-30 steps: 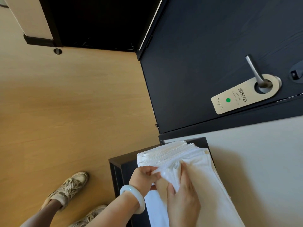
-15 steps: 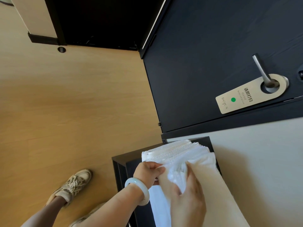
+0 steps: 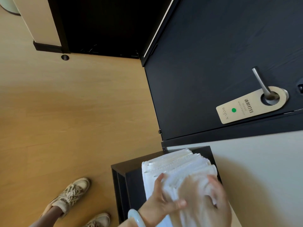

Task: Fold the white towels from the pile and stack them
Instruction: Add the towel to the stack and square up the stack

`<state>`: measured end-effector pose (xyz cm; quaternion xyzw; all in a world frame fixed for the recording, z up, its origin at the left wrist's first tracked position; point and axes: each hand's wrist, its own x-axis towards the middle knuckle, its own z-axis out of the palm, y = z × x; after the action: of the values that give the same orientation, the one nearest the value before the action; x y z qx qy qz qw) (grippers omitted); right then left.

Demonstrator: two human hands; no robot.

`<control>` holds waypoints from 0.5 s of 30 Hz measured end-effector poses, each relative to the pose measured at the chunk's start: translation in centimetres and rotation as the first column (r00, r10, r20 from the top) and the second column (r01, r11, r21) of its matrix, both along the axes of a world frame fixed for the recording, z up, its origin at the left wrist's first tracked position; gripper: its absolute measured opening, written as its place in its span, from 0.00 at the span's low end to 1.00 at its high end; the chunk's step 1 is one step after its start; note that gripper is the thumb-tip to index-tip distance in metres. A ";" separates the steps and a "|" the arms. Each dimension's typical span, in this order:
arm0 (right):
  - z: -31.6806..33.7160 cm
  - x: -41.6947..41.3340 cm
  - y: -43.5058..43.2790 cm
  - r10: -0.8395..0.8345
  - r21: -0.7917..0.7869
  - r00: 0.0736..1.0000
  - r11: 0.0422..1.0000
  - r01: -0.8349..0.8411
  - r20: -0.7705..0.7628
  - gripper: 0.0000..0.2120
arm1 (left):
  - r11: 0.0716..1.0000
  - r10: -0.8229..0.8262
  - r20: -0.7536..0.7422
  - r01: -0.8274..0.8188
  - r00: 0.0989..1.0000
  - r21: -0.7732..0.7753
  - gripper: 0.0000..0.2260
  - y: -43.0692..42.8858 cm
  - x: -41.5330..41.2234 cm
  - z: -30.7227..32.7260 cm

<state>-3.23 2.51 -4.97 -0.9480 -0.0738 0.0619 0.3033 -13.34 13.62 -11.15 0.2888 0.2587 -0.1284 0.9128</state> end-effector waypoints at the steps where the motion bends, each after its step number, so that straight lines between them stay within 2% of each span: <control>1: 0.2 1.1 -1.0 0.019 -0.097 1.000 0.995 -0.016 0.025 0.30 | 0.996 0.008 -0.029 -0.005 1.000 0.094 0.50 -0.5 0.6 0.3; 3: -0.4 2.4 -2.2 0.025 -0.241 0.999 0.970 -0.017 0.032 0.31 | 0.950 0.053 -0.145 -0.005 0.988 0.312 0.47 -1.4 1.9 0.9; 6: -2.0 3.0 -3.1 -0.015 -0.349 0.999 0.937 -0.001 -0.042 0.23 | 0.843 0.053 -0.224 0.077 0.973 0.532 0.30 -0.9 3.2 1.7; 8: -2.3 3.4 -3.4 -0.067 -0.408 0.996 0.912 0.039 -0.055 0.25 | 0.815 0.053 -0.200 0.073 0.978 0.575 0.25 -0.4 3.6 1.2; 11: -2.6 2.8 -3.4 -0.080 -0.495 0.994 0.862 0.109 0.081 0.41 | 0.810 0.091 -0.248 0.073 0.964 0.582 0.24 0.5 3.6 -0.2; 15: -3.2 1.0 -3.0 -0.100 -0.547 0.991 0.826 0.134 0.092 0.41 | 0.814 0.138 -0.233 0.025 0.963 0.581 0.31 0.5 2.8 -1.4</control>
<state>-2.18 -0.51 -8.22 -0.9993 -0.0036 0.0336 0.0181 -10.55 14.15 -12.50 0.5247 0.4134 -0.0537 0.7422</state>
